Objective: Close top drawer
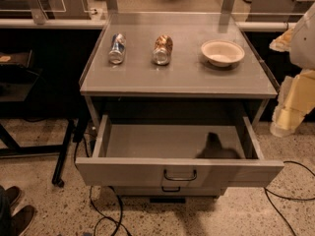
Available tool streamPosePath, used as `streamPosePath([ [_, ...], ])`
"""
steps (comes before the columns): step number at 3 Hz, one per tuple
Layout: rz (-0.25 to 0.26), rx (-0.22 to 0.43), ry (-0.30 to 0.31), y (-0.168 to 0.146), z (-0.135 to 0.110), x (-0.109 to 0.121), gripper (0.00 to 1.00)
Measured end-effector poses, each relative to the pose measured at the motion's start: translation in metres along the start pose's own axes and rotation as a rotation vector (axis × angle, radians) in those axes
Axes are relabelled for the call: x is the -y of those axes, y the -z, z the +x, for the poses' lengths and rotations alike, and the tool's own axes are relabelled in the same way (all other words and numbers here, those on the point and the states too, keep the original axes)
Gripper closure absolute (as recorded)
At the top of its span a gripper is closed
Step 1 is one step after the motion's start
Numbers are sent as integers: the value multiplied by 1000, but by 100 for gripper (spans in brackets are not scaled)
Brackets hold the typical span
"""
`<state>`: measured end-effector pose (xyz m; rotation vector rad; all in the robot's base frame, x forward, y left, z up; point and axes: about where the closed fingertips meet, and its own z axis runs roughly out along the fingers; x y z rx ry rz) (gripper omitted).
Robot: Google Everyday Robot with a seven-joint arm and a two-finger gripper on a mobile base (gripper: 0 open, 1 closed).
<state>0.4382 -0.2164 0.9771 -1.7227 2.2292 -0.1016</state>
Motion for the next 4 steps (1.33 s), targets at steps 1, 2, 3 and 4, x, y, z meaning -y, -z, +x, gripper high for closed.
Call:
streamPosePath([
  [1, 0, 0, 0, 0, 0, 0, 0],
  [2, 0, 0, 0, 0, 0, 0, 12],
  [3, 0, 0, 0, 0, 0, 0, 35],
  [4, 0, 0, 0, 0, 0, 0, 58],
])
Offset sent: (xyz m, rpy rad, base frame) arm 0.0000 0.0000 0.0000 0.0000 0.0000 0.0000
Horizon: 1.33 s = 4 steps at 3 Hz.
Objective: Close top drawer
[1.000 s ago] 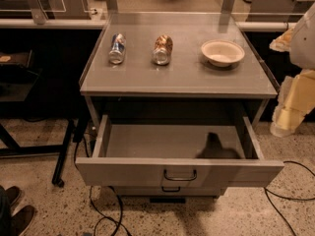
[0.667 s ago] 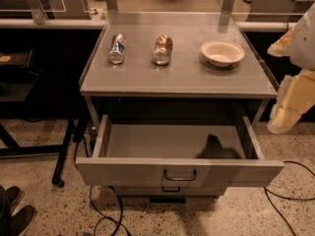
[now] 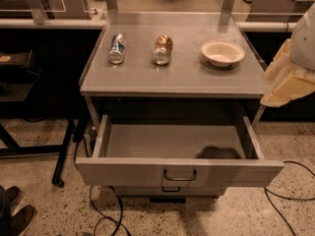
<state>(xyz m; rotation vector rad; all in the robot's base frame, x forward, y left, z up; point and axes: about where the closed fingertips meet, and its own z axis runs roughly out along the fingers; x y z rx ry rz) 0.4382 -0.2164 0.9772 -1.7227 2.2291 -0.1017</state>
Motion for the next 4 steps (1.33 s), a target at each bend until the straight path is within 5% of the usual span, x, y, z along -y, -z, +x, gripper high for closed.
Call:
streamPosePath([
  [2, 0, 0, 0, 0, 0, 0, 100],
  [3, 1, 0, 0, 0, 0, 0, 100],
  [4, 85, -11, 9, 27, -1, 15, 100],
])
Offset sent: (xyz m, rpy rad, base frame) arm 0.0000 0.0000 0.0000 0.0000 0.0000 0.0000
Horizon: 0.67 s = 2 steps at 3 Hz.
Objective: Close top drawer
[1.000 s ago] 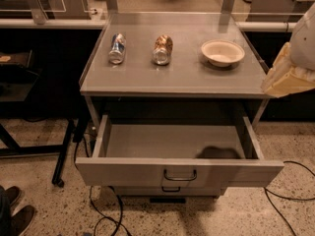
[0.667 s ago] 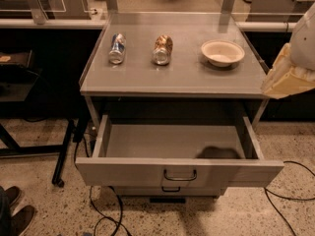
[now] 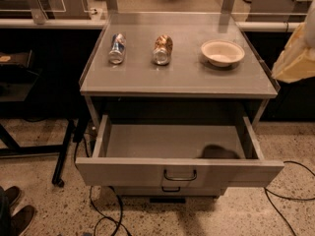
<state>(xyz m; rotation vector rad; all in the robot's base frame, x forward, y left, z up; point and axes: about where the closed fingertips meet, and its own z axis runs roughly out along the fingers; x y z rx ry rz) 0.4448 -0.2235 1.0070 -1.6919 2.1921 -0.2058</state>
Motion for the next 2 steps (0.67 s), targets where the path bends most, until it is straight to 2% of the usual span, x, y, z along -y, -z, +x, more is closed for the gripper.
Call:
streamPosePath([
  [1, 70, -33, 7, 11, 8, 8, 100],
  [2, 50, -66, 3, -17, 21, -3, 100],
])
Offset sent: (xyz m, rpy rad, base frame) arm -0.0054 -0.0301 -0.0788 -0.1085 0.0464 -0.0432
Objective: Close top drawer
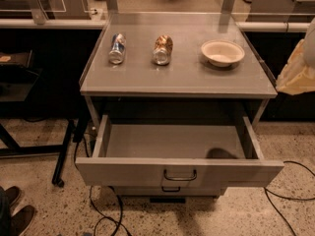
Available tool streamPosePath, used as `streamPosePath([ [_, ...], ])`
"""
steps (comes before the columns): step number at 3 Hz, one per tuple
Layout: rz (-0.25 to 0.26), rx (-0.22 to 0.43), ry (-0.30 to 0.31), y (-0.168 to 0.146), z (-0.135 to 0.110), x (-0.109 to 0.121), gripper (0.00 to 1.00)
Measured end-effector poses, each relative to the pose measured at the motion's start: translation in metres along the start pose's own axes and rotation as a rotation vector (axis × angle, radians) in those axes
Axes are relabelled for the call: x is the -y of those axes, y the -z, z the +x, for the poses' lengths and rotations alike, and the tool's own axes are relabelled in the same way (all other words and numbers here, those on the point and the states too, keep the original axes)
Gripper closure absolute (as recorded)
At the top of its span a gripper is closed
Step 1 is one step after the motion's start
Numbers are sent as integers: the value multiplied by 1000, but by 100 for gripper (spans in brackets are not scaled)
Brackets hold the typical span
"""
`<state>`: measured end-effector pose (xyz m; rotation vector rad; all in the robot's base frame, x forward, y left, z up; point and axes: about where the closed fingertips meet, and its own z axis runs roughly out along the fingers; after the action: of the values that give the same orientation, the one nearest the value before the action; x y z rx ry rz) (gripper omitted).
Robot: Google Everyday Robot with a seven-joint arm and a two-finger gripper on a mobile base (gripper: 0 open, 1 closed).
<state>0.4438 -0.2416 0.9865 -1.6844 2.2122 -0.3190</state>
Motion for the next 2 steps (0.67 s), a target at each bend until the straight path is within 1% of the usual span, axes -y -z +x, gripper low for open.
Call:
streamPosePath([
  [1, -97, -38, -30, -58, 21, -23, 100],
  [2, -97, -38, -30, -58, 21, -23, 100],
])
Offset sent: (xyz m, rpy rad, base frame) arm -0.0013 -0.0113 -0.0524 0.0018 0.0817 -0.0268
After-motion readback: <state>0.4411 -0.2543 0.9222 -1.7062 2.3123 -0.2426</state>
